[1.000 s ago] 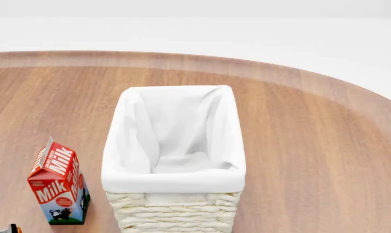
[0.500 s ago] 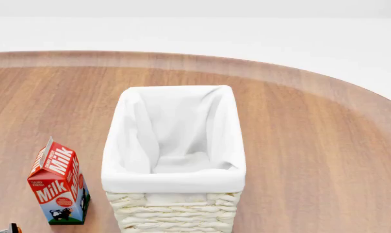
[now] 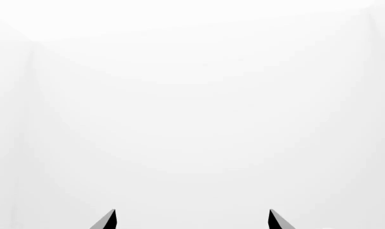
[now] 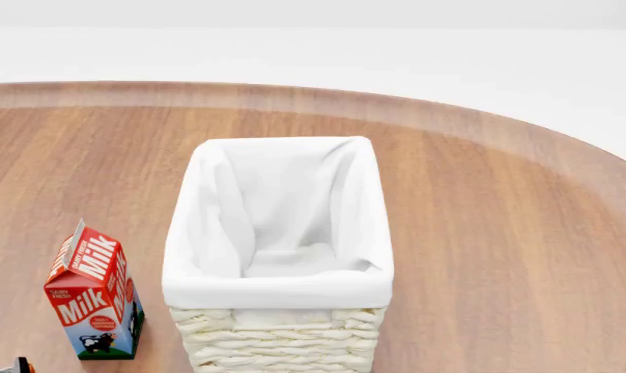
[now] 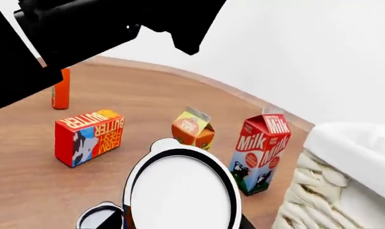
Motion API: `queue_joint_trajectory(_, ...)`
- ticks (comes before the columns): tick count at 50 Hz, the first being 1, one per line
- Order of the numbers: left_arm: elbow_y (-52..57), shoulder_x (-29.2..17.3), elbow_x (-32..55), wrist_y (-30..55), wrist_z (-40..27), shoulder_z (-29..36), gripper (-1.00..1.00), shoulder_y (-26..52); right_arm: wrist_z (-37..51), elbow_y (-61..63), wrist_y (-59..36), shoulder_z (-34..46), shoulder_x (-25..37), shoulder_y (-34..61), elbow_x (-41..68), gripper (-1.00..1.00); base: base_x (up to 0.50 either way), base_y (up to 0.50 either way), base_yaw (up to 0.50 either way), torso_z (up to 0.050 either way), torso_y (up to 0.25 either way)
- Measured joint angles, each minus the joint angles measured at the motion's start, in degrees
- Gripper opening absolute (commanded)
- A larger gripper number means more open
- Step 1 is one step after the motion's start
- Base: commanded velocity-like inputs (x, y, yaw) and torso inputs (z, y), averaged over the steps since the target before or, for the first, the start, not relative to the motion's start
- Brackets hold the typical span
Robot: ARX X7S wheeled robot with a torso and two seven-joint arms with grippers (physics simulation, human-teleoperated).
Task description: Pick up the alphabet soup, and put it in the basket.
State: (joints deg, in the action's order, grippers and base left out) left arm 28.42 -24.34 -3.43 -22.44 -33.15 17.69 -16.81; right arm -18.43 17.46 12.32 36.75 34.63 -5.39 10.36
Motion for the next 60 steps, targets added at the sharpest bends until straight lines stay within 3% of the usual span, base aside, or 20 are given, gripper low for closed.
queue_joint_trajectory(21, 0.8, -0.2, -0.2, 0.4, -0.3, 0.2, 1.00, -0.3, -0.7, 5.7, 7.9, -3.8, 2.0, -2.6, 12.0, -1.00, 0.00, 0.00, 0.00, 0.000, 0.000)
queue_joint_trajectory(39, 0.2, -0.4, 0.1, 0.1, -0.5, 0.3, 1.00, 0.1, 1.8, 7.3, 9.7, -6.2, 1.4, -2.5, 16.0, -1.00, 0.00, 0.00, 0.00, 0.000, 0.000)
queue_joint_trajectory(60, 0.3, -0.7, 0.1, 0.0, -0.8, 0.4, 1.00, 0.0, 15.3, 15.5, -4.1, -8.5, 1.2, 3.2, 20.7, -1.00, 0.00, 0.00, 0.00, 0.000, 0.000)
